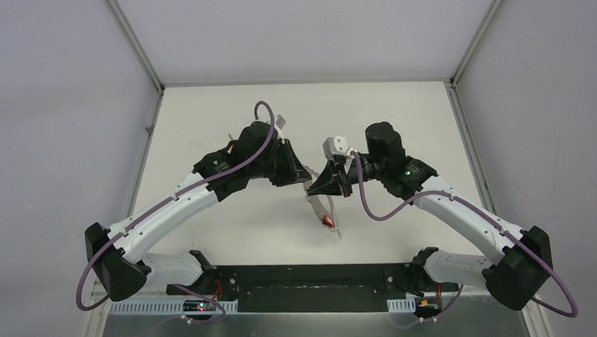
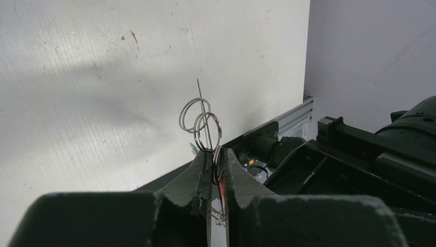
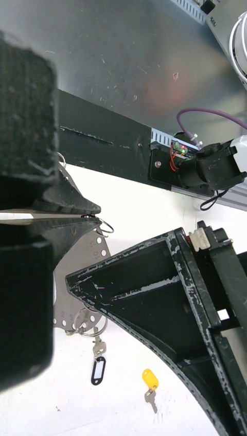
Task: Put the keys on the keyring
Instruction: Adjust the keyring.
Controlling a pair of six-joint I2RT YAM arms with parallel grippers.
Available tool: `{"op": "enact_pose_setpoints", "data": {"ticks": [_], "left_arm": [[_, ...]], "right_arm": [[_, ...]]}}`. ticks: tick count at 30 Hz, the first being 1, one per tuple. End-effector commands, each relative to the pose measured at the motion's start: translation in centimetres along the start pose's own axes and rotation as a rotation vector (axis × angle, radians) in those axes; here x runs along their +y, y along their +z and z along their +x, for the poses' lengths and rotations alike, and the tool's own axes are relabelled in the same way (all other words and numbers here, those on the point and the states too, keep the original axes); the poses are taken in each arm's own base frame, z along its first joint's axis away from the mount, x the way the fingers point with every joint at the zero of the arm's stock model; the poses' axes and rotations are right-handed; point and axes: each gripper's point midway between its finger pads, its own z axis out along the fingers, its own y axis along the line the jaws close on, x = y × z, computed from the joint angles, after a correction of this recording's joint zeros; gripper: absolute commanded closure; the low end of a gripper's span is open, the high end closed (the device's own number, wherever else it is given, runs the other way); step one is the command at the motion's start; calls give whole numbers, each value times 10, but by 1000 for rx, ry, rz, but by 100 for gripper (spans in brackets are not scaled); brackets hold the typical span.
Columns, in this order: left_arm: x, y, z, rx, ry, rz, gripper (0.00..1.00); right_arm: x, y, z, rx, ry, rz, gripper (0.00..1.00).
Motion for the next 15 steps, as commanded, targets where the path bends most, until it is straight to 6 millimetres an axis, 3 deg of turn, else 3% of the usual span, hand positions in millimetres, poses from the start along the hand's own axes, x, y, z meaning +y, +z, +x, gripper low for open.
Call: {"op": "enact_pose_setpoints", "data": {"ticks": [1, 15], "left_arm": [[-1, 1, -15, -39, 54, -10, 100], [7, -3, -17, -23, 99, -39, 100]], "right_arm": [[20, -2, -46, -99, -173, -125, 100], [37, -6, -48, -150, -327, -194, 100]]}}
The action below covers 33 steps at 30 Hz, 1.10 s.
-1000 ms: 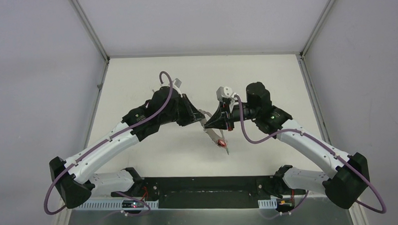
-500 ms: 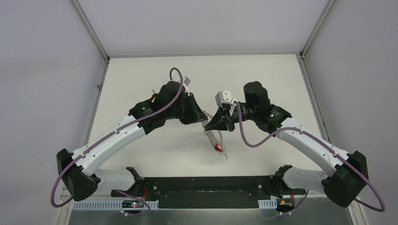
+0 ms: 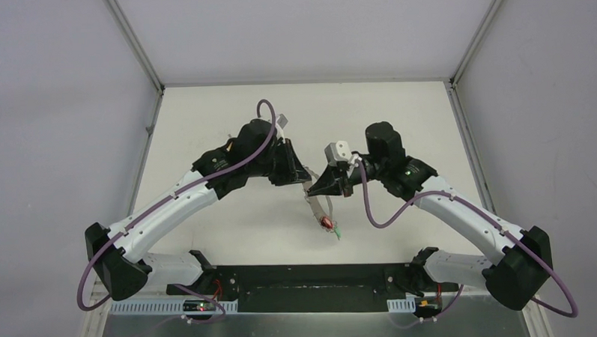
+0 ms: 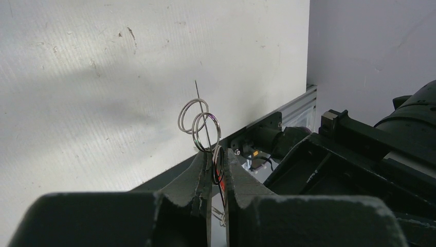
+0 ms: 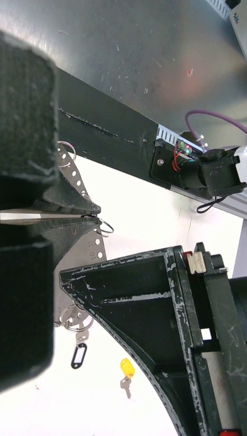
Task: Put the keys on the keyring
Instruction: Adjust the keyring.
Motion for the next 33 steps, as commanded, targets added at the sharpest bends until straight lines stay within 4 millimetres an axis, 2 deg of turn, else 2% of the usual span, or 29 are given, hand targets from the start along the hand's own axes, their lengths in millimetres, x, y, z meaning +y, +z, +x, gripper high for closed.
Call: {"op": "enact_pose_setpoints", "data": {"ticks": [1, 10, 18, 23, 26, 28, 33], "left_arm": [[7, -1, -17, -45, 62, -42, 100], [0, -5, -19, -5, 217, -17, 100], [-27, -11, -6, 98, 445, 159, 100], [-36, -17, -4, 94, 535, 233, 99], [-39, -24, -4, 66, 559, 257, 71], [-39, -30, -5, 41, 566, 267, 59], [-36, -53, -11, -51, 538, 245, 40]], "right_arm": [[30, -5, -49, -145, -228, -152, 100], [33, -6, -51, -134, -303, -193, 100], [39, -6, -54, -155, -334, -234, 100], [43, -7, -54, -163, -339, -251, 100], [43, -8, -54, -156, -322, -242, 100], [41, -8, -53, -144, -295, -229, 100], [38, -7, -51, -130, -239, -202, 100]]}}
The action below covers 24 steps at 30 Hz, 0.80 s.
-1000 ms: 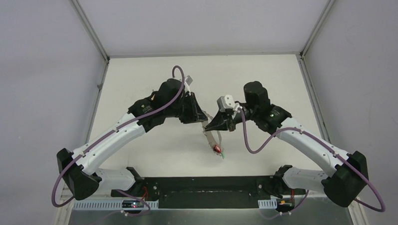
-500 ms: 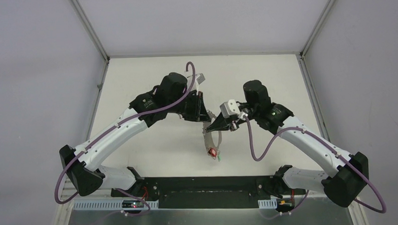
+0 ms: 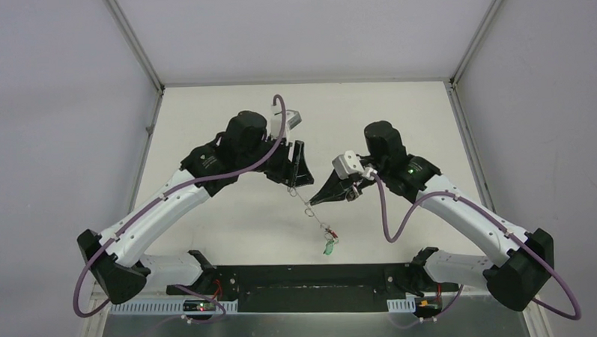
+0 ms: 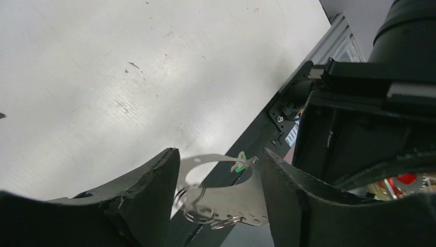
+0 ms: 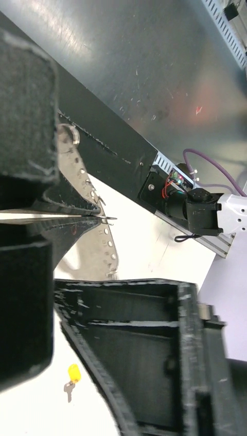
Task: Put the keys on the keyring
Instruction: Adjust the keyring.
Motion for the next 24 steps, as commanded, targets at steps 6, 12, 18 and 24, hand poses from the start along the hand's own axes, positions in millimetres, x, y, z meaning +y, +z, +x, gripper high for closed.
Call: {"op": "enact_pose_setpoints", "data": {"ticks": [6, 12, 18, 24], "left_arm": [[-20, -78, -23, -303, 141, 5, 34], [-47, -115, -6, -380, 412, 145, 35], [-68, -130, -6, -422, 631, 242, 35], [-65, -103, -5, -337, 678, 278, 40]], "right_arm": [[-1, -3, -29, -46, -7, 32, 100], [-10, -3, -31, -46, 59, 75, 100], [-24, -3, -28, -36, 139, 151, 100], [-31, -4, -24, -27, 208, 200, 100]]}}
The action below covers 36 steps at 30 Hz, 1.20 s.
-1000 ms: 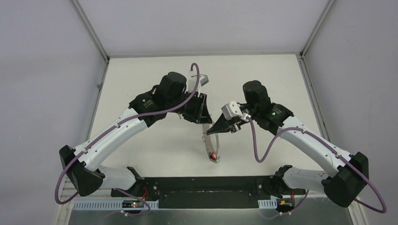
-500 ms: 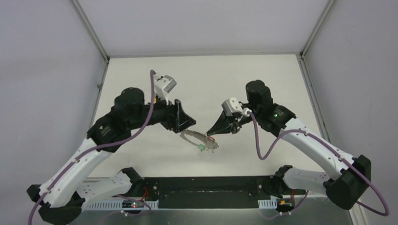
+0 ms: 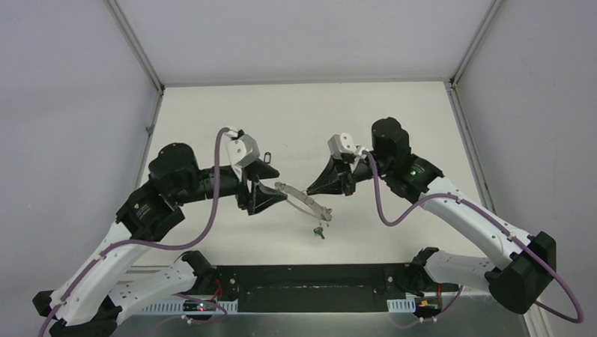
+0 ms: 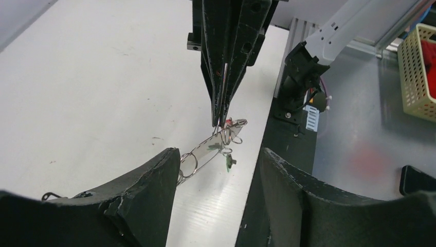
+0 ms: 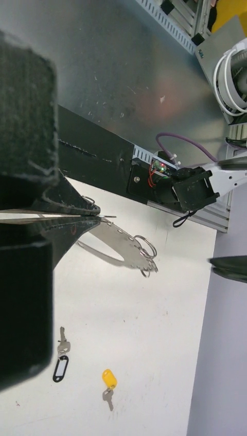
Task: Put the keys on the keyring
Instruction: Adjust the keyring.
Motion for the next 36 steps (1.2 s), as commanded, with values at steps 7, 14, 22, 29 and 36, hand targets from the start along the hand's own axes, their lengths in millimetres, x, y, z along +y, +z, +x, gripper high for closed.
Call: {"op": "enact_pose_setpoints", "data": {"ticks": [7, 14, 22, 29, 36], "left_arm": [[2, 30, 13, 34, 322, 122, 45], [-3, 41, 24, 40, 510, 200, 47], [5, 54, 28, 81, 487, 173, 52], [15, 59, 36, 139, 451, 126, 56], [17, 65, 47, 190, 433, 134, 71]], "right_arm": [[-20, 0, -1, -12, 136, 145, 100], [-18, 1, 6, -14, 189, 153, 100], [-19, 2, 6, -14, 193, 149, 100], [-20, 3, 3, -17, 188, 149, 100], [-20, 3, 2, -18, 194, 146, 100]]}}
